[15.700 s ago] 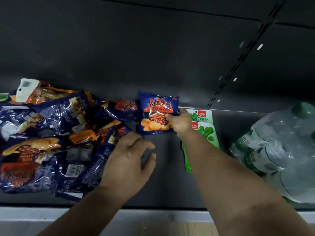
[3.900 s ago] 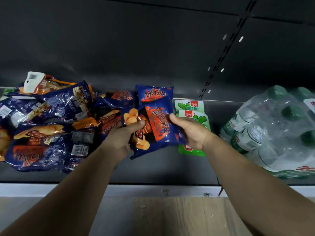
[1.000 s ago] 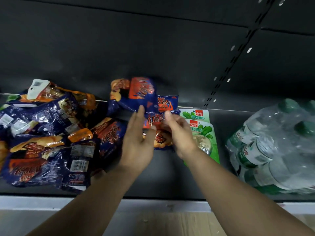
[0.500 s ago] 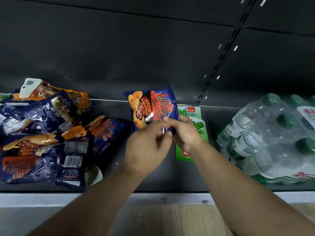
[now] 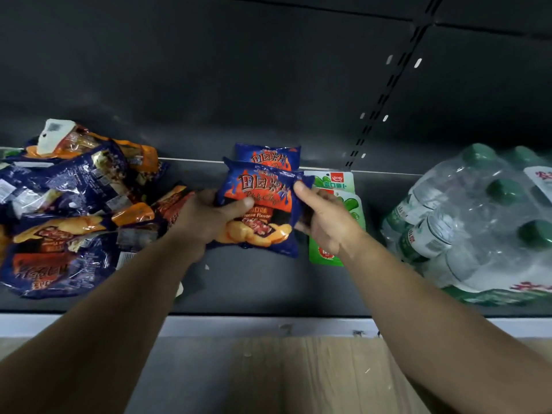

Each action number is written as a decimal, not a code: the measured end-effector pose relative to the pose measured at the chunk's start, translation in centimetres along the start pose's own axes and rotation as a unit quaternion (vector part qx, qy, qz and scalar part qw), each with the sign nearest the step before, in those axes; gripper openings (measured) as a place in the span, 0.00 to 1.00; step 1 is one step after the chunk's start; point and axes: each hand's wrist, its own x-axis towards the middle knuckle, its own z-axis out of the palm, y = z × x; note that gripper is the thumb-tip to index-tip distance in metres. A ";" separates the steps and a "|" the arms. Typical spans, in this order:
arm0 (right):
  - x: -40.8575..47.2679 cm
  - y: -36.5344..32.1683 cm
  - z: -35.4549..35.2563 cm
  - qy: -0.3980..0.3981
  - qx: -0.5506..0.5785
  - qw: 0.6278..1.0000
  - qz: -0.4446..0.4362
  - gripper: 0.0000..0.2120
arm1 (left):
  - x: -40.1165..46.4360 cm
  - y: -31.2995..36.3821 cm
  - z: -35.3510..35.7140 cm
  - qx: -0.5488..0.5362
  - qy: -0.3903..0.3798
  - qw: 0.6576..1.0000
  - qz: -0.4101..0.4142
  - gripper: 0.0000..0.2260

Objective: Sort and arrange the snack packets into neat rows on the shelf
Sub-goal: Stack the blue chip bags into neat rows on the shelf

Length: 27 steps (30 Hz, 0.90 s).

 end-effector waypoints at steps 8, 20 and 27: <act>-0.9 2.0 -0.4 -0.030 -0.104 0.994 0.008 0.24 | -1.2 -2.1 3.4 -0.100 0.040 0.993 -0.040 0.15; 0.1 4.4 -2.0 -0.008 -0.246 0.969 0.039 0.19 | -1.3 -4.8 3.6 -0.050 0.032 0.995 -0.079 0.16; 1.3 5.7 -1.9 0.036 -0.341 0.939 0.025 0.26 | -0.5 -5.1 3.2 -0.044 0.026 0.998 -0.043 0.20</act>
